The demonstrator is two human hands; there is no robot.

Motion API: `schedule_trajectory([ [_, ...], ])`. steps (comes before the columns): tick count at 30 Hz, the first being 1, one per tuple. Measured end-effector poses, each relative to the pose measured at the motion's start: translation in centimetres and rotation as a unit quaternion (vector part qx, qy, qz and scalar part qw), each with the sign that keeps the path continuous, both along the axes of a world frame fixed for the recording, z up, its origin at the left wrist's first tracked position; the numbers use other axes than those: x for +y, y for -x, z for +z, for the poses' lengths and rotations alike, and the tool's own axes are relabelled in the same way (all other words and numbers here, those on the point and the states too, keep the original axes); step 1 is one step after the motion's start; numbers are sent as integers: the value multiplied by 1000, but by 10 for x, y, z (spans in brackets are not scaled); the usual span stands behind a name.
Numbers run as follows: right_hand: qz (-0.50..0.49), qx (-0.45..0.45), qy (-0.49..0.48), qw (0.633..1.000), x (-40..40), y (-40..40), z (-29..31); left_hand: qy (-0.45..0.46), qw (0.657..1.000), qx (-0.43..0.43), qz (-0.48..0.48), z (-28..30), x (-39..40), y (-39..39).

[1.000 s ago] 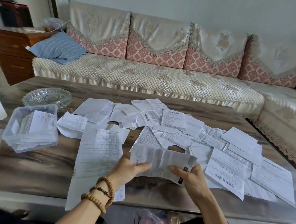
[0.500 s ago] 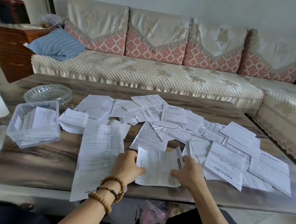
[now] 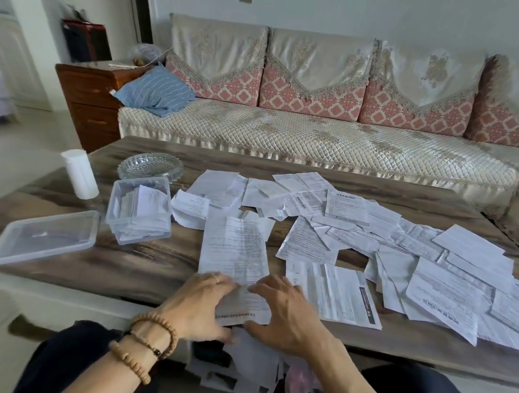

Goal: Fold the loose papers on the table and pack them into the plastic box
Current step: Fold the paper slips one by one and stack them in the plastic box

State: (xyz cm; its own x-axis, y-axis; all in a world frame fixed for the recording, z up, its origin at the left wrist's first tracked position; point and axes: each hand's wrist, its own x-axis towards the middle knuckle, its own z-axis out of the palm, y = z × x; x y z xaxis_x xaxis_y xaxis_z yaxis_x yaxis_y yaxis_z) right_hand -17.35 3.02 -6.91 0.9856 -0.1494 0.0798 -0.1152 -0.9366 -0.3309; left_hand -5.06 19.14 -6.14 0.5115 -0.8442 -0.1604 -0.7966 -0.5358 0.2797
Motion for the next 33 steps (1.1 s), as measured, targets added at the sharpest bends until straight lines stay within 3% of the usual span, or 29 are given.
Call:
schedule_trajectory([
  [2,10,18,28,999,7,-6,-4,-62,998,-12,-28,-1,9,1],
  [6,2,30,6,1000,9,-12,-5,25,998,43,-22,14,16,-10],
  [9,-18,51,-92,994,4,-11,1,51,993,102,34,17,20,-21],
  [13,-43,76,-187,978,-7,-9,25,87,986,135,36,21,29,-26],
  [19,-101,90,-215,967,-9,-25,30,204,938,236,150,7,35,-24],
  [22,-148,82,-201,965,-5,-42,22,245,921,185,238,3,20,-21],
  [24,-182,74,-176,965,-5,-53,14,227,921,149,279,2,8,-23],
  [28,-252,46,-60,965,-6,-70,4,146,938,65,307,-3,-14,-35],
  [33,-237,7,1,971,-17,-96,-2,130,943,-23,307,-9,-29,-50],
])
